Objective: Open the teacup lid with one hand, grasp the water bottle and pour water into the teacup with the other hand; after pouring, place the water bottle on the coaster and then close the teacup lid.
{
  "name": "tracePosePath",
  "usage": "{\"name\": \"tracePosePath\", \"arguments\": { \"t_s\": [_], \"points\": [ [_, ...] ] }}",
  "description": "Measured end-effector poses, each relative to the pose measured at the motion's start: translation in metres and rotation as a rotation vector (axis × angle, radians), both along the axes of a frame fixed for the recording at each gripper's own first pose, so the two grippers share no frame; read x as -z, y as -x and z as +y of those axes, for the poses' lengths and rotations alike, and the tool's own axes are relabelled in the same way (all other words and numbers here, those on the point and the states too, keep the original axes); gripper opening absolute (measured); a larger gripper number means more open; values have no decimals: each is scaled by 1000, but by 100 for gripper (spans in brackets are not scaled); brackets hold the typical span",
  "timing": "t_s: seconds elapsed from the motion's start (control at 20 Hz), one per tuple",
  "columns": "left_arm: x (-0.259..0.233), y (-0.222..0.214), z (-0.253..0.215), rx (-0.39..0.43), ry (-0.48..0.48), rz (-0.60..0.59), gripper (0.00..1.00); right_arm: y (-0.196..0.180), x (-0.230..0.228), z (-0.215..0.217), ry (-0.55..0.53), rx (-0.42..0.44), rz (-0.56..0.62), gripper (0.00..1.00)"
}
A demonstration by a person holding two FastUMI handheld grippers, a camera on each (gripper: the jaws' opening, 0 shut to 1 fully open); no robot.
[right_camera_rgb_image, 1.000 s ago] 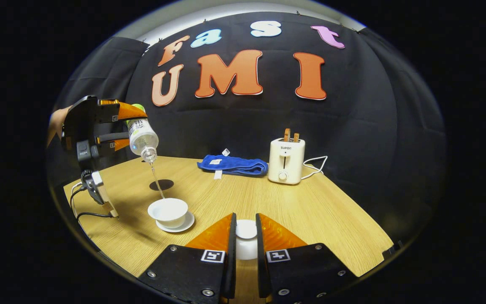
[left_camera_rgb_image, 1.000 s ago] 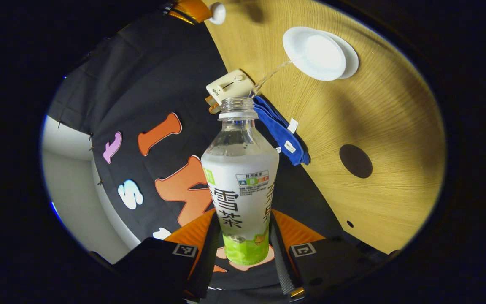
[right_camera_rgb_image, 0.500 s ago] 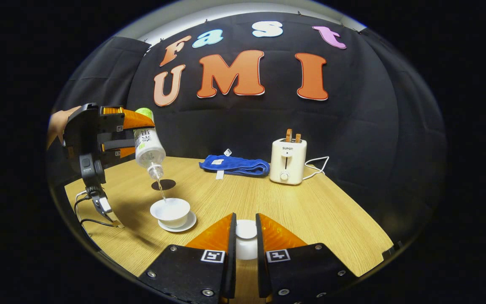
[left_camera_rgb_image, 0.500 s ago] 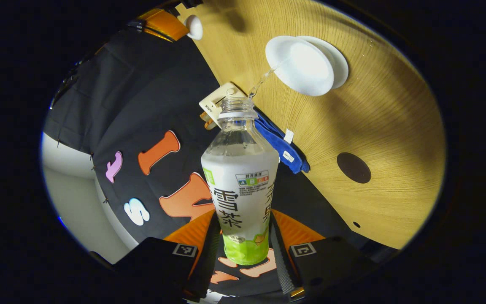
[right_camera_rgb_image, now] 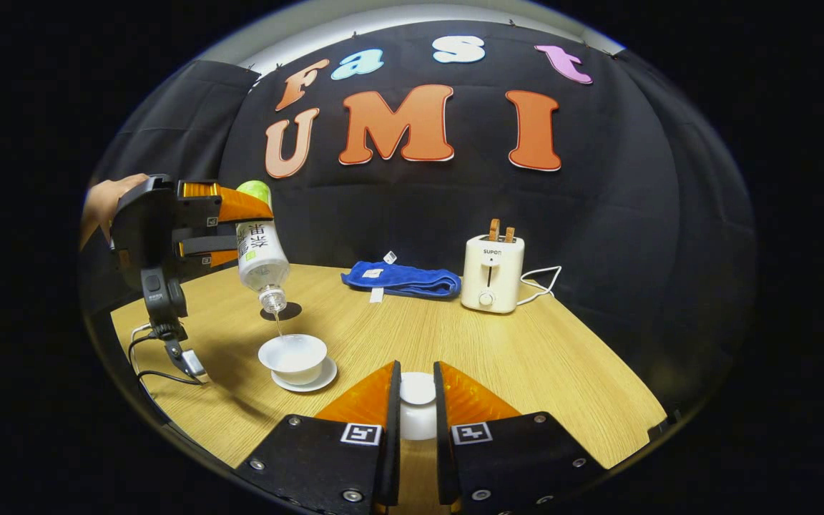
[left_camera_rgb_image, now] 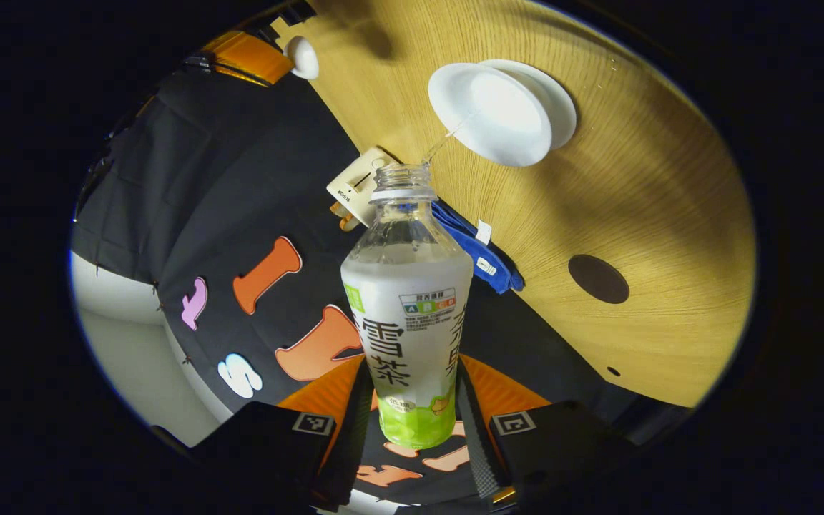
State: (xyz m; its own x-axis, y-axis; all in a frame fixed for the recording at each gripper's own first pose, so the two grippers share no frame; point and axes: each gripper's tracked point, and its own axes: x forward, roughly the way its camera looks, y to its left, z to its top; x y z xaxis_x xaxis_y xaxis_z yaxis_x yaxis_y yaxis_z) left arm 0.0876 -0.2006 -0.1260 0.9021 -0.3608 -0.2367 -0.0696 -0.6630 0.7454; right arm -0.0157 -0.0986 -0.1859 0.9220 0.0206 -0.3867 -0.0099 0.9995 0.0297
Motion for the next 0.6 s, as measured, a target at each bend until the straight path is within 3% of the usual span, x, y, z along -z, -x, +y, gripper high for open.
{"name": "tracePosePath", "arguments": {
  "t_s": [0.15, 0.25, 0.35, 0.6],
  "points": [
    [-1, -2, 0, -2, 17, 10, 64, 0, 0, 3, 0, -2, -2, 22],
    [14, 0, 10, -71, 106, 105, 62, -3, 2, 4, -3, 1, -2, 22],
    [22, 7, 7, -76, 164, 153, 66, -4, 5, 7, -5, -4, 5, 22],
    [47, 9, 18, -162, 363, 282, 61, -11, 0, 9, -87, 30, -38, 22]
  ]
}}
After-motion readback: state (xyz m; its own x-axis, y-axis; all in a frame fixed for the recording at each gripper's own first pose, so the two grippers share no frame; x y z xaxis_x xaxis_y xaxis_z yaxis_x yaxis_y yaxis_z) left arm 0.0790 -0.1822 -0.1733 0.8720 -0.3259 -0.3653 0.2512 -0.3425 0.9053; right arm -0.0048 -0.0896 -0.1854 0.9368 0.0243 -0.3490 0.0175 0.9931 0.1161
